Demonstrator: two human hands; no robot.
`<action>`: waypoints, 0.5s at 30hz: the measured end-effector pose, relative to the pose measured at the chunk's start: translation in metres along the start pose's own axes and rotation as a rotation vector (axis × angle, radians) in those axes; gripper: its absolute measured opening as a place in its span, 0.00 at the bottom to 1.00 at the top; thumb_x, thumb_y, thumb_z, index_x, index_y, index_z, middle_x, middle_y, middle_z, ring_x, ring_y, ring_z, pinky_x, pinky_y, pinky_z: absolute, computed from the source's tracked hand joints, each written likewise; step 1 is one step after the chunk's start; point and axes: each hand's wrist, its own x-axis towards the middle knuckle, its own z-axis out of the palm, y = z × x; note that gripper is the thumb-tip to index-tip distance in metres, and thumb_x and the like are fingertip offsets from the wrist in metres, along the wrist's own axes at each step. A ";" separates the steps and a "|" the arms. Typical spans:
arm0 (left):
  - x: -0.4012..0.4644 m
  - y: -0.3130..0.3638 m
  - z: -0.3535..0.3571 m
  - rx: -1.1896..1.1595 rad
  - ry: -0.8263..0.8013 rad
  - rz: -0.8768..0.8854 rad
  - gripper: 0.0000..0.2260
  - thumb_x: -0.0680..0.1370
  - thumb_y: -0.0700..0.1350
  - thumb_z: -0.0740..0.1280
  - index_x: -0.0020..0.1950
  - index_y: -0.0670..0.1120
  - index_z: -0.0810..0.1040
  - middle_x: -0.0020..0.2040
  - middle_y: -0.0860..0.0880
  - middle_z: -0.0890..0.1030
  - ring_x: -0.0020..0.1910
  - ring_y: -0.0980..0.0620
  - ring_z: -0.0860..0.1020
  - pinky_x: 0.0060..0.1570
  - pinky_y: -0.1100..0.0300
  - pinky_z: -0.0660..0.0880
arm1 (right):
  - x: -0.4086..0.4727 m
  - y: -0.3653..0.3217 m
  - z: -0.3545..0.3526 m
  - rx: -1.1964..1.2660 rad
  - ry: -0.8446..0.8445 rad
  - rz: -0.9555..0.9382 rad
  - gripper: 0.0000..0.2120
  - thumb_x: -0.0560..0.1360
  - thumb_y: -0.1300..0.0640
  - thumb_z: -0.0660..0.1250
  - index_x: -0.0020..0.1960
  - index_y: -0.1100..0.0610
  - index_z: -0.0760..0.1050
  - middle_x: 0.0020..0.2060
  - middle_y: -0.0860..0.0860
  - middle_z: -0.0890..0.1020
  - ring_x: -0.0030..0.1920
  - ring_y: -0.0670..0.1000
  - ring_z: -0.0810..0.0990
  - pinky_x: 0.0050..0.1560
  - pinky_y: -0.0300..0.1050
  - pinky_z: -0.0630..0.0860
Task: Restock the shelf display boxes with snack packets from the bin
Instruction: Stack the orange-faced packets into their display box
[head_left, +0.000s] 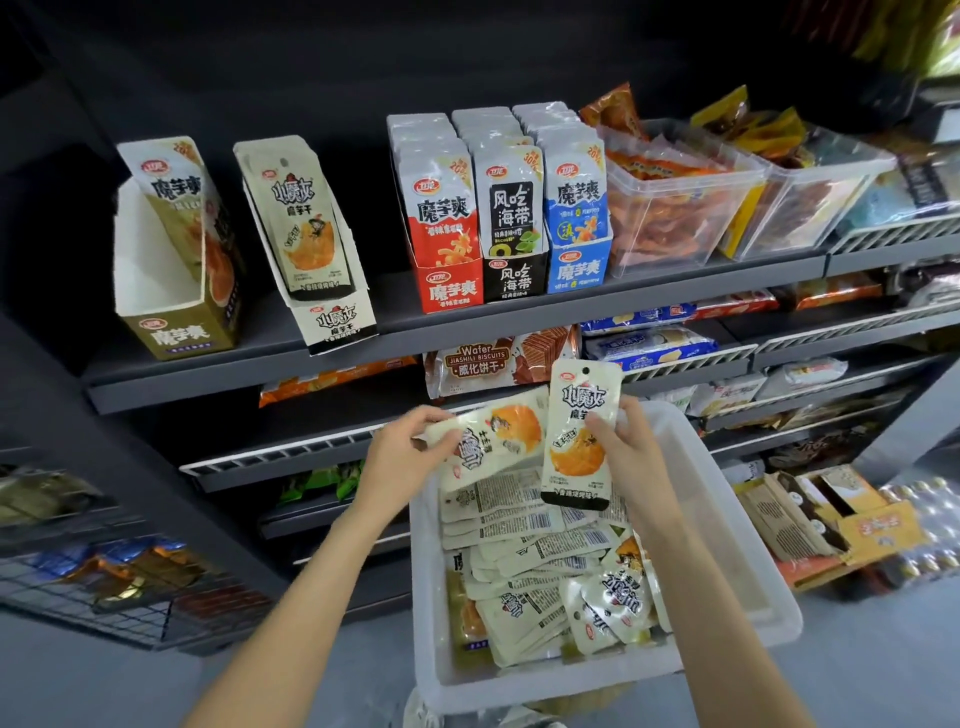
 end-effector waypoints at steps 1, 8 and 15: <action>-0.002 0.006 -0.009 -0.075 0.042 0.007 0.06 0.75 0.43 0.70 0.47 0.55 0.78 0.46 0.55 0.83 0.41 0.62 0.81 0.37 0.65 0.78 | 0.001 -0.009 0.005 -0.003 -0.013 -0.031 0.05 0.79 0.58 0.62 0.55 0.51 0.70 0.49 0.52 0.84 0.49 0.52 0.83 0.50 0.54 0.80; -0.002 0.069 -0.103 -0.183 0.382 0.197 0.10 0.73 0.41 0.72 0.43 0.57 0.77 0.37 0.64 0.81 0.38 0.66 0.78 0.36 0.71 0.73 | 0.015 -0.086 0.047 -0.073 -0.156 -0.301 0.02 0.78 0.60 0.64 0.49 0.55 0.74 0.46 0.51 0.84 0.43 0.46 0.84 0.42 0.42 0.80; 0.029 0.117 -0.172 -0.100 0.542 0.344 0.04 0.74 0.41 0.72 0.46 0.48 0.79 0.37 0.59 0.79 0.36 0.68 0.77 0.34 0.73 0.71 | 0.038 -0.167 0.114 -0.123 -0.306 -0.485 0.05 0.78 0.57 0.65 0.50 0.47 0.72 0.48 0.49 0.83 0.48 0.49 0.82 0.50 0.49 0.79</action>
